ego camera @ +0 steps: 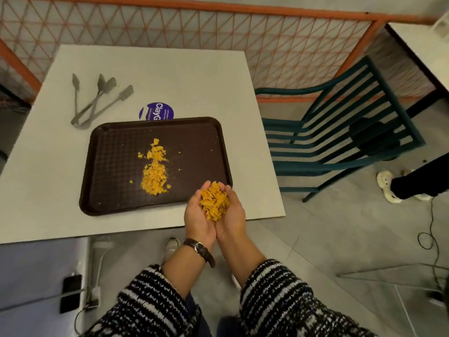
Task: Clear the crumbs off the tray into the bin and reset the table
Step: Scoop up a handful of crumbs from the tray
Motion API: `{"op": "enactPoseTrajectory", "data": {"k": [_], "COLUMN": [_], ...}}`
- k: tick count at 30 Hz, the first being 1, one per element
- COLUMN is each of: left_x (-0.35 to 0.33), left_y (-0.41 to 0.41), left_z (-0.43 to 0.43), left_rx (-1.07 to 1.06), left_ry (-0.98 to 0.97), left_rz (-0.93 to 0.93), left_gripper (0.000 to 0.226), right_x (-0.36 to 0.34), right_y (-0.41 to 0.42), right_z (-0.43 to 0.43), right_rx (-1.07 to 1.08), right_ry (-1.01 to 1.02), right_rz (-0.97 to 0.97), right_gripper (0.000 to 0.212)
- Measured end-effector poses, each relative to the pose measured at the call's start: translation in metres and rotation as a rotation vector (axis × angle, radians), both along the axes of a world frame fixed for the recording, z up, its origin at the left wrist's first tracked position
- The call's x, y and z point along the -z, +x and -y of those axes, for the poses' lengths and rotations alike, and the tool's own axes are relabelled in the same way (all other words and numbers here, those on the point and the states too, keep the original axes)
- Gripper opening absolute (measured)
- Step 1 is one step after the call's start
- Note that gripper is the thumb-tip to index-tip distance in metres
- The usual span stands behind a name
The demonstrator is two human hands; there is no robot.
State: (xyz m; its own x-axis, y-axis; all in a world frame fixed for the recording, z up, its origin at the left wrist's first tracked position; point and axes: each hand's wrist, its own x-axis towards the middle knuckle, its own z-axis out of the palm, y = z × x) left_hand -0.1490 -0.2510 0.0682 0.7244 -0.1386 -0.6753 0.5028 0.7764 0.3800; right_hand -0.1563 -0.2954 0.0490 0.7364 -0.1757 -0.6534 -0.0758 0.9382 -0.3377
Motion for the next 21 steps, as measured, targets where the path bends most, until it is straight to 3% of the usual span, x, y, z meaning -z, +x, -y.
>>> {"op": "enactPoseTrajectory", "data": {"k": [5,12,18,21], "left_x": [0.024,0.087,0.219,0.304], "left_y": [-0.081,-0.152,-0.175,-0.176], "left_z": [0.051,0.101,0.138,0.157], "left_rx": [-0.012,0.134,0.32,0.419], "left_ry": [0.007,0.075,0.201,0.279], "left_rz": [-0.068,-0.226,-0.336,-0.362], "left_gripper": [0.024,0.033,0.028,0.019], "right_x": [0.034,0.106,0.232,0.317], "right_y": [-0.081,-0.162,-0.195,-0.201], "right_z": [0.05,0.103,0.135,0.151], "right_rx": [0.025,0.113,0.243,0.265], "right_ry": [-0.022,-0.073,-0.082,-0.136], "right_rz": [-0.044,-0.211,-0.383,-0.547], "right_gripper": [0.024,0.025,0.016,0.028]}}
